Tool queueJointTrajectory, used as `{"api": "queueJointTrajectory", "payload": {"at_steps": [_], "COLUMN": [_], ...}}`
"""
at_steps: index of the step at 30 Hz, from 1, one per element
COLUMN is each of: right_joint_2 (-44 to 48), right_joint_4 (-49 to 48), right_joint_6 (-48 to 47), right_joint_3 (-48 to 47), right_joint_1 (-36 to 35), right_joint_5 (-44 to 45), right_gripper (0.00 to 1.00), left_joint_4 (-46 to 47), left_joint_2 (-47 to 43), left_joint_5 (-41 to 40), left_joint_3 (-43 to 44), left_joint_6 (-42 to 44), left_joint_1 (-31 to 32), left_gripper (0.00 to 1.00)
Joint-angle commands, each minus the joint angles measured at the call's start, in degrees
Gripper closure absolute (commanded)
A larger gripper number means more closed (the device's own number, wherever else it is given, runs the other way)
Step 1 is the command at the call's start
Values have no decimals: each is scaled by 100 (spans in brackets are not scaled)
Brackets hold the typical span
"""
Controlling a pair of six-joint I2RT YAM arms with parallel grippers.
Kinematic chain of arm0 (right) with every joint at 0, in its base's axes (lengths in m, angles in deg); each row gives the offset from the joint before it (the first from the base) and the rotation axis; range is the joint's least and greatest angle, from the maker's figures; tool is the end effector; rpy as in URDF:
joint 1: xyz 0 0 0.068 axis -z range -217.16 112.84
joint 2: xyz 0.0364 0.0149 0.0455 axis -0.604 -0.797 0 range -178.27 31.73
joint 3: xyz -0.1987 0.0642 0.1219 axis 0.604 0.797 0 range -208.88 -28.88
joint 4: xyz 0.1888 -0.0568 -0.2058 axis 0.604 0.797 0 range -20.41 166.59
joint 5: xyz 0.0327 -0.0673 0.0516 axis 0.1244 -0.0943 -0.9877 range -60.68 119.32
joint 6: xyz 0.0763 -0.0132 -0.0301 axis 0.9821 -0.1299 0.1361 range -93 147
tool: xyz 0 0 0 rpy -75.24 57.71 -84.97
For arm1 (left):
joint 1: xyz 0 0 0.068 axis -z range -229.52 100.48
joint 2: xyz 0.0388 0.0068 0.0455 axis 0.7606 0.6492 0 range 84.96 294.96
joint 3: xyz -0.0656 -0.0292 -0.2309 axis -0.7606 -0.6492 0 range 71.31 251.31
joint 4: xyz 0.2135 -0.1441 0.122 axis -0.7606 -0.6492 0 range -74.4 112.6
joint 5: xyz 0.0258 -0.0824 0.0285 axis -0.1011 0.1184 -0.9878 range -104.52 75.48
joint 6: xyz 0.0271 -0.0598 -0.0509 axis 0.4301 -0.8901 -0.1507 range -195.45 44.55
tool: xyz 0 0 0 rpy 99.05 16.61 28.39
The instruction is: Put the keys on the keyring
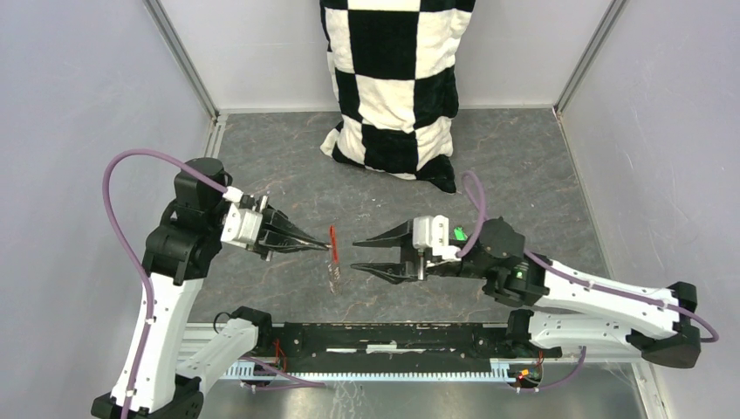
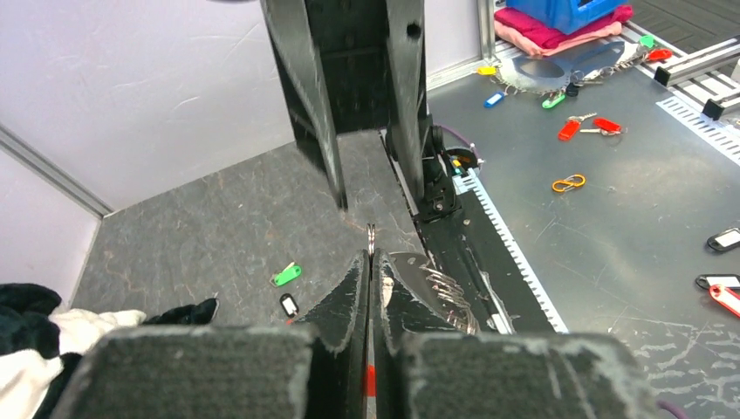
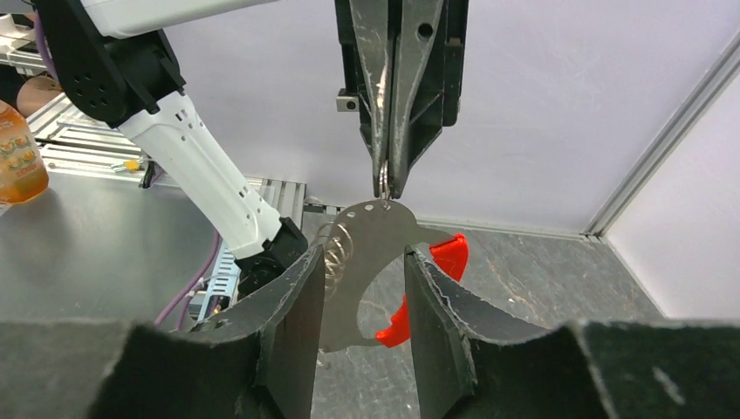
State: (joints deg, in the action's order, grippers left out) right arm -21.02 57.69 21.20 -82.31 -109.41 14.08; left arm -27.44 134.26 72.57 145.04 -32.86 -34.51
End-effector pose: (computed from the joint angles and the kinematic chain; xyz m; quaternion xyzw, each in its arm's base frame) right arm 0.0701 0.2815 0.3926 -0.4707 0.4163 0.4932 0.6015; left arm 0.1357 -0.1114 0.4220 0.6171 0.3606 -0.4742 0.5140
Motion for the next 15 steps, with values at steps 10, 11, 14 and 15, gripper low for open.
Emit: {"api": "queueJointTrajectory", "payload": {"at_steps": [10, 11, 14, 15], "right_joint_2": [-649, -684, -801, -835], "right_joint_4": [-2297, -2322, -2332, -2334], "right_joint_6": [537, 569, 572, 734], "right_joint_3": [241, 222, 149, 132], "right_joint_1": [-8, -9, -4, -8], "right_joint_5": [-215, -263, -381, -413], "right_gripper": [64, 64, 68, 69], "left_joint_4": [279, 281, 279, 284], "left_joint_2": [-117, -125, -131, -133], "left_joint_5": [660, 660, 660, 659], "left_joint_3": [274, 273, 274, 281], "left_joint_6": [-426, -427, -417, -423], "left_joint_1": [82, 82, 82, 82], "left_gripper": [98, 98, 98, 98]}}
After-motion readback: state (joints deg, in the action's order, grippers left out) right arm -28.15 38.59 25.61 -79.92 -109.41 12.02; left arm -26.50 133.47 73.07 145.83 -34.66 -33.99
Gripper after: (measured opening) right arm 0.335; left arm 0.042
